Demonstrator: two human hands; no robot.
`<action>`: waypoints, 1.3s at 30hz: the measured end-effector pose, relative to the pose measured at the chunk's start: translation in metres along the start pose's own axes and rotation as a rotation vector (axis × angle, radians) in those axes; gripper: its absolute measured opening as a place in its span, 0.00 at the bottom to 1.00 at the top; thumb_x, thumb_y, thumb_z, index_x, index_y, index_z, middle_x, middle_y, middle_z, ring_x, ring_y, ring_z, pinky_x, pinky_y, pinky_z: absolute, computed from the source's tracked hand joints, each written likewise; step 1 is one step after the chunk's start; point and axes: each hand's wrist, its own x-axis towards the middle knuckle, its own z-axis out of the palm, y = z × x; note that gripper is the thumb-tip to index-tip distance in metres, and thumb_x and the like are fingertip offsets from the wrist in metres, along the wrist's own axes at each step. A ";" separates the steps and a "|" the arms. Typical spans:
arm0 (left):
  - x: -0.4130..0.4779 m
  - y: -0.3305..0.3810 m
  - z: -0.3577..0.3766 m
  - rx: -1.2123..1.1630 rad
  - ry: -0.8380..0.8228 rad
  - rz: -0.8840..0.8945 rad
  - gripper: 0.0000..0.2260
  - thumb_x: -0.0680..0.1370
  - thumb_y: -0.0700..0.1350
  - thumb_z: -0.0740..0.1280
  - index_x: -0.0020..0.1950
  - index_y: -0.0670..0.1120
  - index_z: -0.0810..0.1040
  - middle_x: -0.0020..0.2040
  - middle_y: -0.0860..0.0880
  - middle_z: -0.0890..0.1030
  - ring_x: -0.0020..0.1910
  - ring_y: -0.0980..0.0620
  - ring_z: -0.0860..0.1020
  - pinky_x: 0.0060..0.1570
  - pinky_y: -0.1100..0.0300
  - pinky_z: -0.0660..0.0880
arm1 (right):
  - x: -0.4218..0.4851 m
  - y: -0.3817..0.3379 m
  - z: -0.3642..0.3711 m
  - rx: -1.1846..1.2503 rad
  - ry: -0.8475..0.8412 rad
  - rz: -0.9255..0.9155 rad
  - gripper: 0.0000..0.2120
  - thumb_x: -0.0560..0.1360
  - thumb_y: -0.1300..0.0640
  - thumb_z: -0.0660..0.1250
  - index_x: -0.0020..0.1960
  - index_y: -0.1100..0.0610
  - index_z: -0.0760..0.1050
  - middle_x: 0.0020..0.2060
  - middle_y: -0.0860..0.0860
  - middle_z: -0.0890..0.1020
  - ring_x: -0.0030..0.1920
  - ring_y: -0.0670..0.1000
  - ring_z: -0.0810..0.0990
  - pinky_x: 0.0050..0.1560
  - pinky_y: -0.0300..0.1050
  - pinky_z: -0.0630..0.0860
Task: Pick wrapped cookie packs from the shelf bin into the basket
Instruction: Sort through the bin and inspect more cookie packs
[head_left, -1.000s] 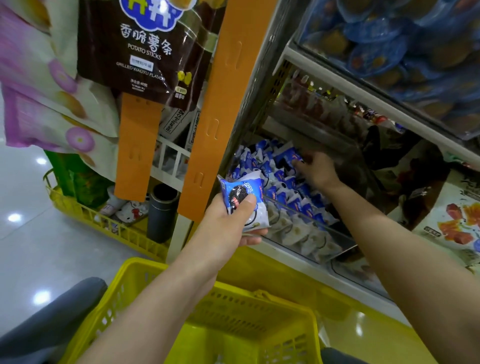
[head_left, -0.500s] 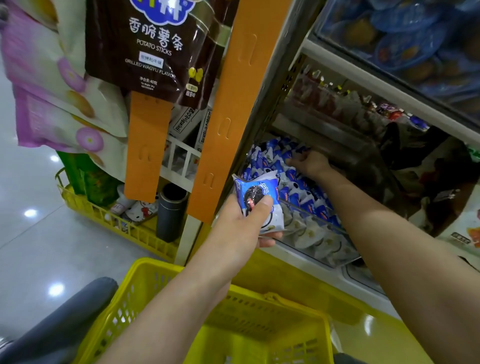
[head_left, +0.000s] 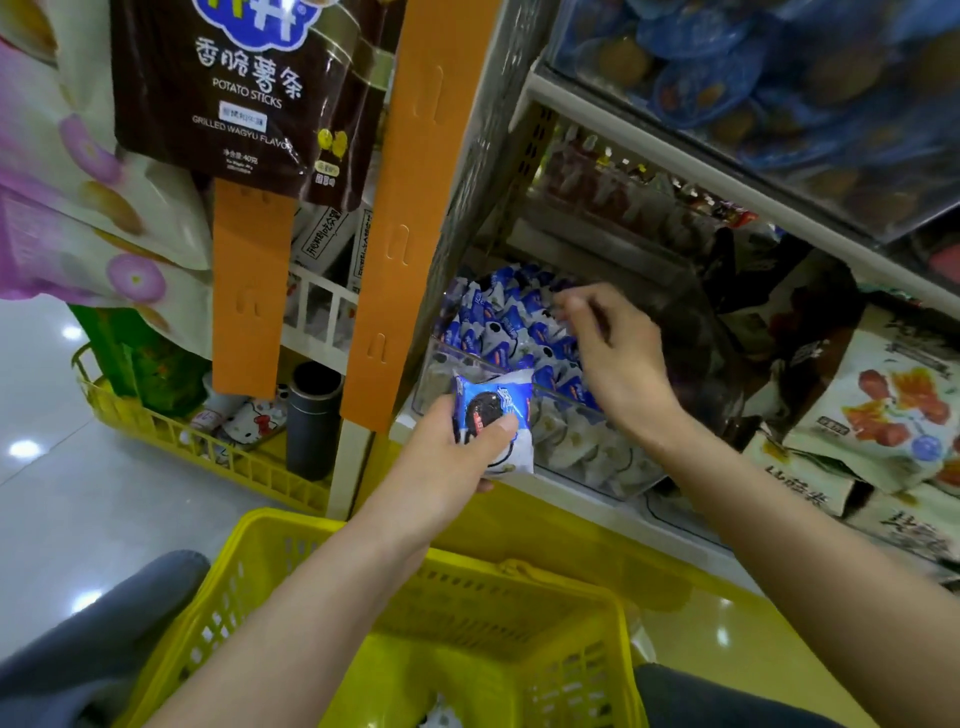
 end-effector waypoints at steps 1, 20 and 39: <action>-0.002 -0.001 0.000 0.007 -0.011 0.004 0.08 0.78 0.47 0.64 0.55 0.53 0.71 0.49 0.54 0.78 0.45 0.58 0.78 0.42 0.62 0.78 | -0.016 -0.007 -0.004 0.010 0.017 -0.059 0.07 0.80 0.56 0.58 0.51 0.52 0.75 0.42 0.43 0.79 0.44 0.37 0.77 0.45 0.28 0.71; -0.019 -0.055 0.025 0.204 -0.031 -0.077 0.04 0.76 0.45 0.67 0.48 0.48 0.73 0.49 0.42 0.80 0.44 0.49 0.78 0.46 0.57 0.74 | -0.145 0.014 0.009 0.706 -0.367 0.661 0.07 0.76 0.60 0.65 0.51 0.62 0.78 0.39 0.55 0.83 0.36 0.46 0.81 0.35 0.36 0.77; -0.013 -0.071 0.036 0.222 -0.070 -0.168 0.10 0.77 0.45 0.64 0.37 0.45 0.73 0.32 0.48 0.76 0.30 0.56 0.74 0.26 0.70 0.69 | -0.163 0.037 -0.008 0.015 -0.257 0.092 0.05 0.75 0.54 0.67 0.43 0.54 0.80 0.35 0.45 0.79 0.36 0.44 0.75 0.36 0.33 0.70</action>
